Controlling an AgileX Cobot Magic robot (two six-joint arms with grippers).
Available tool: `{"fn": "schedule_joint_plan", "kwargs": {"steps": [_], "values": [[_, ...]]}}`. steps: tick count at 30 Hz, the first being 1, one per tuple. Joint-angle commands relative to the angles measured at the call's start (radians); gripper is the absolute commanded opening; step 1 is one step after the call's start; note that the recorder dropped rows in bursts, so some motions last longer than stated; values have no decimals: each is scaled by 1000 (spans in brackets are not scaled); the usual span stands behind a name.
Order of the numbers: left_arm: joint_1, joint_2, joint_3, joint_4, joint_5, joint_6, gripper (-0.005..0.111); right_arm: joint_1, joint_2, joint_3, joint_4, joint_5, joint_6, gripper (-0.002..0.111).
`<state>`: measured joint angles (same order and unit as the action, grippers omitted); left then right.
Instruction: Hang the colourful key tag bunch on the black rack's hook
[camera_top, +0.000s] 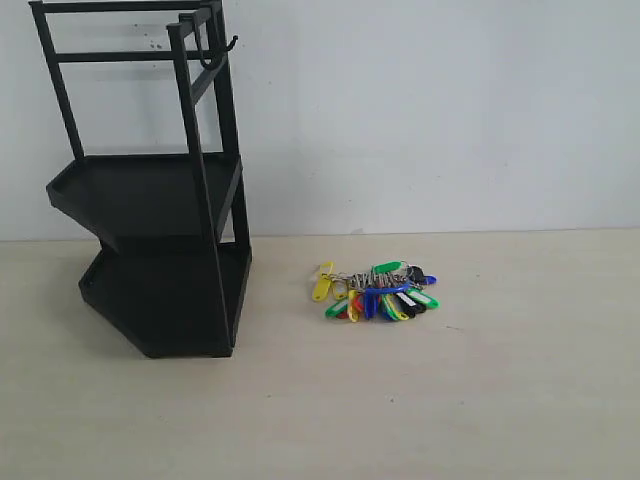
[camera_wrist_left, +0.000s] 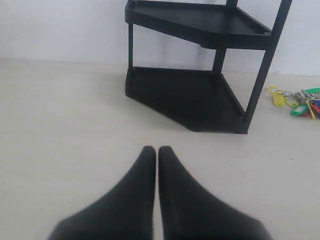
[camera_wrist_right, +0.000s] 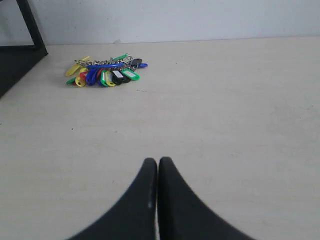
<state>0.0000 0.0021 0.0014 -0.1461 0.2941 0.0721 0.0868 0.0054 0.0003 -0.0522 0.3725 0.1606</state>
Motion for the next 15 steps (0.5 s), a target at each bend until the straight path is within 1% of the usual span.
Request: {"fn": "schedule_joint_plan", "kwargs": {"steps": [1, 5, 7, 8, 9, 10, 11, 15], "values": [[-1, -2, -1, 5, -10, 3, 4, -7, -5, 0, -5, -5, -6, 0], [-1, -2, -1, 5, -10, 3, 4, -7, -5, 0, -7, -15, -7, 0], [-1, -2, -1, 5, -10, 3, 4, -7, -5, 0, -7, -113, -15, 0], [-1, -2, -1, 5, -10, 3, 4, -7, -5, 0, -7, -222, -15, 0], [-1, -2, -1, 5, -10, 3, 4, -7, -5, 0, -7, -278, -15, 0], [-1, -2, -1, 5, -10, 3, 4, -7, -5, 0, -7, -380, -15, 0], [-1, -2, -1, 5, -10, 3, 4, -7, -5, 0, -7, -446, -15, 0], [-1, -2, -1, 5, -10, 3, 4, -7, -5, 0, -7, -578, -9, 0]]}}
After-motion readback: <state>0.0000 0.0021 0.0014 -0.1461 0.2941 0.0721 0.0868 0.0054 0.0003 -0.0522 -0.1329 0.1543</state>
